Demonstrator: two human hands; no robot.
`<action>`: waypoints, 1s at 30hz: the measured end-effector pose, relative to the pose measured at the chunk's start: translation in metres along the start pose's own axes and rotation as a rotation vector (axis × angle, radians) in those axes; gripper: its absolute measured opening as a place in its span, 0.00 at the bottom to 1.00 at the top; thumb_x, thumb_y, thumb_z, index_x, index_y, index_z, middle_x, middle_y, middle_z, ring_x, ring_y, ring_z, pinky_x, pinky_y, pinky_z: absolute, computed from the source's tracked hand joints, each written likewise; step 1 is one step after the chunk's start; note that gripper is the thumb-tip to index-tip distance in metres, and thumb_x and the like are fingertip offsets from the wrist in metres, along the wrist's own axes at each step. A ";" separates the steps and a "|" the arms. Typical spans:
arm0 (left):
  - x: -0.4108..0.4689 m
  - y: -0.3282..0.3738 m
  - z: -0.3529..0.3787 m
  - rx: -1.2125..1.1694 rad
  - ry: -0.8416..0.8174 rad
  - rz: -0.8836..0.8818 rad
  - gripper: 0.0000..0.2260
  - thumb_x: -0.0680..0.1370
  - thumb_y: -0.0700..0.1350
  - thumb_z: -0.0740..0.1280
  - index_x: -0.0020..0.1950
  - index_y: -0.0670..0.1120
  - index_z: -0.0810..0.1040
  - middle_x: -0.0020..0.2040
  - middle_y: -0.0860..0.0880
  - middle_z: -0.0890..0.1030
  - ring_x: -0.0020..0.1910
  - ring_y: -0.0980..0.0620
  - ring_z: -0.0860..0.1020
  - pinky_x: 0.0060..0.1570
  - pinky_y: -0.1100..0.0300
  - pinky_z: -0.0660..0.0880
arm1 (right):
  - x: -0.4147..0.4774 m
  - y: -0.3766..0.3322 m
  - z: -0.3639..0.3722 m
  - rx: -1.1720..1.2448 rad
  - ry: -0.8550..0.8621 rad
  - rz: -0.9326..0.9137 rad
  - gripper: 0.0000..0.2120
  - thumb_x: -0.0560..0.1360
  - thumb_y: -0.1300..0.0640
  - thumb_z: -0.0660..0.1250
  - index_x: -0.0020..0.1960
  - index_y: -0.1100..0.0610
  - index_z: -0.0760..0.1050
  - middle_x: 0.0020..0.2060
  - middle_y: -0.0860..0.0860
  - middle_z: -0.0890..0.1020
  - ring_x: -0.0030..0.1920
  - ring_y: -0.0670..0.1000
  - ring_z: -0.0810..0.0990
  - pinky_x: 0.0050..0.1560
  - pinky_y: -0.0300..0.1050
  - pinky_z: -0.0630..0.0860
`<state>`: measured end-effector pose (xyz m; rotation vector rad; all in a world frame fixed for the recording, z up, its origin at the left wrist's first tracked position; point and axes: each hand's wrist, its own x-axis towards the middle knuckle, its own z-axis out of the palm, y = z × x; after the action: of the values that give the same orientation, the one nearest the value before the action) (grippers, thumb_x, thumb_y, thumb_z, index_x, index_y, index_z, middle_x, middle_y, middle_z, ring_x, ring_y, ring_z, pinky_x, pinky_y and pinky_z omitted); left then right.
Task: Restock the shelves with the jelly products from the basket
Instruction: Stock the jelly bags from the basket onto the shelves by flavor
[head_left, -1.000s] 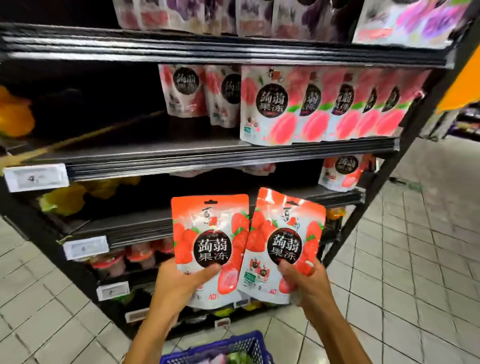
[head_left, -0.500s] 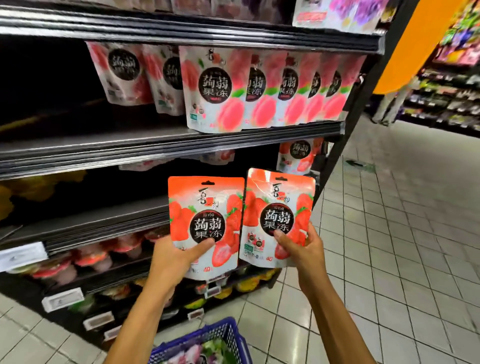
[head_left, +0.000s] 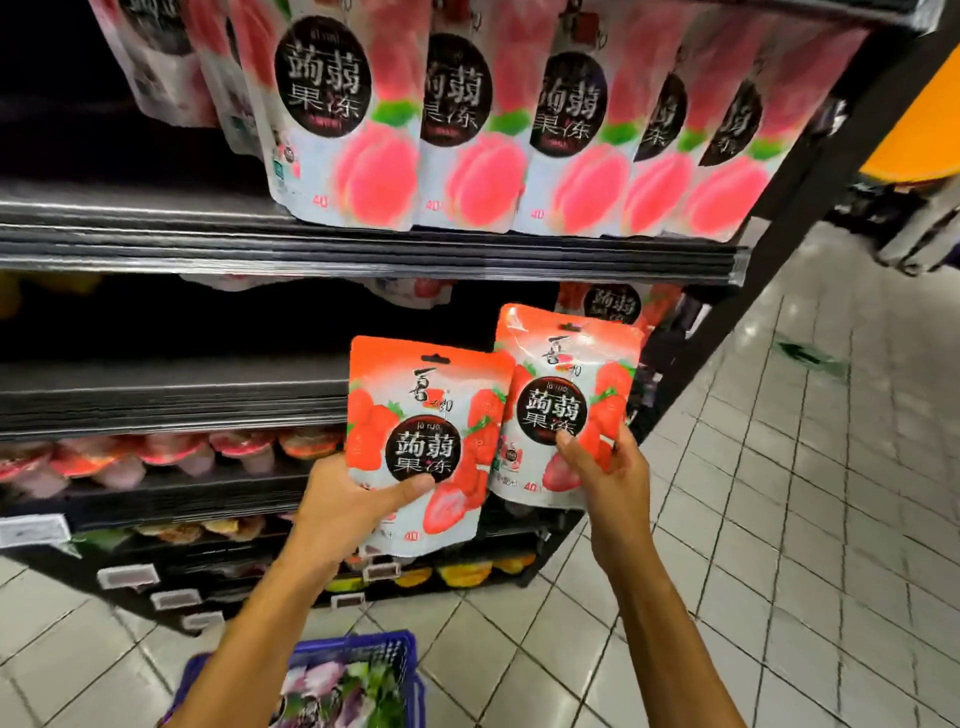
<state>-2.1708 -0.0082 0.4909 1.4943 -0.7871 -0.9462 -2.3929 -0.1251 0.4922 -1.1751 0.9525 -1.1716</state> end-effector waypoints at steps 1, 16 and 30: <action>0.004 -0.002 0.007 -0.009 0.013 -0.004 0.15 0.59 0.52 0.79 0.44 0.55 0.85 0.42 0.51 0.87 0.40 0.53 0.85 0.34 0.64 0.79 | 0.010 0.002 -0.003 -0.008 -0.005 -0.004 0.13 0.73 0.59 0.73 0.56 0.49 0.79 0.50 0.51 0.85 0.50 0.51 0.85 0.44 0.42 0.81; 0.037 -0.014 0.047 -0.095 0.163 -0.038 0.14 0.58 0.51 0.78 0.43 0.54 0.85 0.42 0.51 0.87 0.40 0.51 0.86 0.32 0.64 0.79 | 0.104 0.002 0.010 0.006 -0.051 -0.135 0.09 0.73 0.60 0.74 0.51 0.54 0.78 0.42 0.46 0.85 0.46 0.46 0.84 0.45 0.35 0.77; 0.031 -0.014 0.045 -0.120 0.169 -0.017 0.16 0.60 0.54 0.78 0.47 0.59 0.85 0.45 0.53 0.87 0.42 0.53 0.86 0.34 0.63 0.80 | 0.120 0.008 0.005 -0.277 -0.190 -0.290 0.18 0.73 0.57 0.74 0.57 0.41 0.74 0.50 0.45 0.83 0.55 0.48 0.81 0.58 0.46 0.77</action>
<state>-2.1975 -0.0540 0.4716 1.4565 -0.5863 -0.8528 -2.3667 -0.2427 0.4888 -1.6612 0.8349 -1.1518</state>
